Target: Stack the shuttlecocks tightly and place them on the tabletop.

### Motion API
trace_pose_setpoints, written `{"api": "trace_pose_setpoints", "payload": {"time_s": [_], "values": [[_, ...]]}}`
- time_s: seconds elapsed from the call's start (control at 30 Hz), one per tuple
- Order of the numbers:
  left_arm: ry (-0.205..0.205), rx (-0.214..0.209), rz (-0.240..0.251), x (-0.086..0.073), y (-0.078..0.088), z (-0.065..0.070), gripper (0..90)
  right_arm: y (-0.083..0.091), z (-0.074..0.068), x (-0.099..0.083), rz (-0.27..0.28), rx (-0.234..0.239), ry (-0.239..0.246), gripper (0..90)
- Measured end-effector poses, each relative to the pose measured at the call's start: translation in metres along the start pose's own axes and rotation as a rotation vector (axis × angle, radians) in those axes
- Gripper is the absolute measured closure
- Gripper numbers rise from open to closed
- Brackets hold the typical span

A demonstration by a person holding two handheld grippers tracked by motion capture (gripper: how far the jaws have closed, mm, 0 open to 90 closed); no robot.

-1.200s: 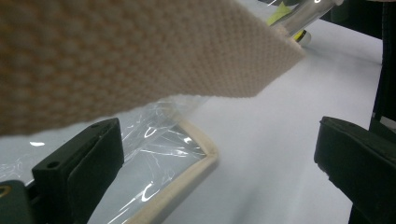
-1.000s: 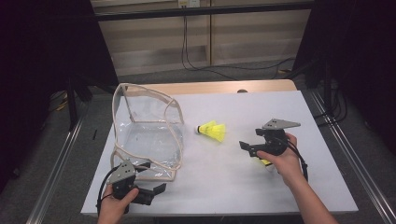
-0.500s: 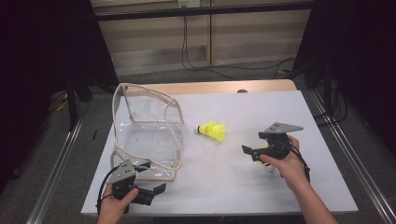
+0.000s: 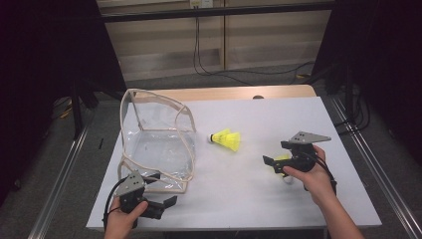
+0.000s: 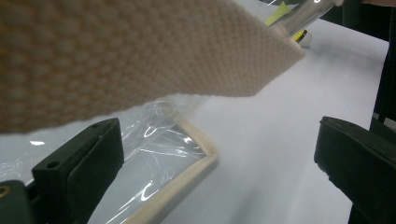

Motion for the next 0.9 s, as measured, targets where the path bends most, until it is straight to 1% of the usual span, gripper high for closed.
{"api": "trace_pose_setpoints", "payload": {"time_s": [0.17, 0.2, 0.23, 0.33, 0.53, 0.6, 0.63, 0.7, 0.73, 0.77, 0.9], "values": [[-0.002, -0.002, -0.005, 0.0, 0.001, 0.0, 1.5, 0.004, 0.003, -0.002, 0.003, -0.005, -0.011, 9.7], [-0.001, -0.009, -0.001, 0.0, 0.0, -0.001, 1.5, 0.005, 0.004, -0.003, 0.004, -0.005, -0.011, 9.7], [-0.001, -0.005, 0.003, 0.0, 0.0, -0.001, 1.5, 0.005, 0.004, -0.004, 0.002, -0.003, -0.014, 9.6], [0.0, -0.007, 0.002, 0.0, 0.0, -0.001, 1.5, 0.006, 0.004, -0.007, -0.005, -0.002, -0.01, 9.6], [0.0, -0.008, 0.001, -0.001, 0.001, -0.001, 2.1, 0.005, 0.005, -0.008, -0.013, -0.001, 0.007, 12.2], [0.0, -0.008, 0.001, -0.001, 0.001, -0.001, 2.2, 0.004, 0.005, -0.009, -0.02, 0.006, 0.014, 15.3], [0.001, -0.007, 0.001, -0.001, 0.001, -0.001, 2.2, 0.003, 0.004, -0.01, -0.02, 0.009, 0.026, 15.9], [0.003, -0.006, 0.001, -0.001, 0.001, 0.0, 2.1, 0.002, 0.004, -0.011, -0.032, 0.012, 0.032, 16.2], [0.002, -0.011, 0.0, -0.001, 0.002, 0.0, 2.2, 0.001, 0.004, -0.011, -0.033, 0.015, 0.033, 17.9], [0.002, -0.006, 0.0, -0.001, 0.002, 0.0, 2.2, 0.001, 0.004, -0.012, -0.036, 0.017, 0.041, 18.9], [0.004, -0.007, 0.001, -0.001, 0.002, 0.0, 2.2, 0.001, 0.005, -0.013, -0.046, 0.018, 0.041, 20.1]]}}
Point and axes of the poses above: each handheld gripper's, and its own axes: y roughly backward along the jaws, x roughly out of its top, z roughly to its right, the point moved 2 cm from there along -y, roughly forward along the jaws, and after that the axes turned 9 degrees about y, right-handed, at the moved point
